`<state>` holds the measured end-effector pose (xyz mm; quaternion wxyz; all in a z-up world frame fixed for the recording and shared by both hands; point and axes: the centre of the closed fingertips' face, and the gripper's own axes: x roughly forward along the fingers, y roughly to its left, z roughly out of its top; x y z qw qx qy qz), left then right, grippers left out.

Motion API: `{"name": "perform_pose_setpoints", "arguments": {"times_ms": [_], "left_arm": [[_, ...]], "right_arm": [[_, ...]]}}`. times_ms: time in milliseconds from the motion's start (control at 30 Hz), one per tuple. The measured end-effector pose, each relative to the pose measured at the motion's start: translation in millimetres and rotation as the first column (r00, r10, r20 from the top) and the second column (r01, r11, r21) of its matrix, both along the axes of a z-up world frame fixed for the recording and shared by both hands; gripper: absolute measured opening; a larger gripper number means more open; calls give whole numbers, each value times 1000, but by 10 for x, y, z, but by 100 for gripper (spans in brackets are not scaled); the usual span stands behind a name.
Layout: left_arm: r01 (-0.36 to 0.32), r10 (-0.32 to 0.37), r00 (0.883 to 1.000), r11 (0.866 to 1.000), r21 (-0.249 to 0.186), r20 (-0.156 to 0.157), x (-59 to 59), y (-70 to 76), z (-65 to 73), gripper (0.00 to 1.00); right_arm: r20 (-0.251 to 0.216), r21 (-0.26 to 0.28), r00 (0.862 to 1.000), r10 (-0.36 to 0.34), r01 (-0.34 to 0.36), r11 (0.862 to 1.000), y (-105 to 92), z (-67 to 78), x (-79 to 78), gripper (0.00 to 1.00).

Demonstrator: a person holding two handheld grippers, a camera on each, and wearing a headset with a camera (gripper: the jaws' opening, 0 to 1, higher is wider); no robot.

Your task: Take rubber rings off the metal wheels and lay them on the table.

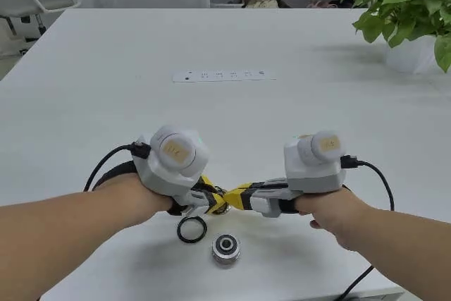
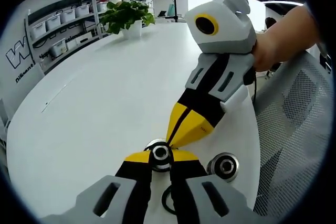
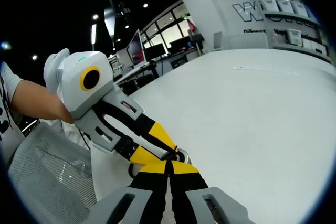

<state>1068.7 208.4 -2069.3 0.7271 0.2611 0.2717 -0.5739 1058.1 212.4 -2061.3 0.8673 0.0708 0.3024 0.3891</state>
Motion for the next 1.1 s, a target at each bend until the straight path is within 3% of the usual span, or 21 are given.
{"name": "perform_pose_setpoints", "arguments": {"times_ms": [100,300,433,567,900,1100], "left_arm": [[27,-27,999,1000,4,29,-5,-8,9,8],[49,-50,997,999,18,54,-9,-11,20,8],[64,-64,998,998,16,29,-31,18,33,13],[77,-78,997,997,13,29,-66,49,71,16],[87,-86,996,995,-52,17,-180,137,261,25],[115,-114,993,992,-53,29,-289,213,313,31]], "right_arm": [[3,-8,1000,-3,3,1000,-2,-10,8,0],[12,-20,1000,-5,5,1000,-5,-1,18,0],[18,-9,1000,-8,8,1000,-11,47,20,0],[17,-6,1000,-9,9,1000,-19,58,17,0],[26,27,1000,-8,7,1000,13,179,-10,0],[29,43,1000,-6,5,999,28,242,-37,0]]}}
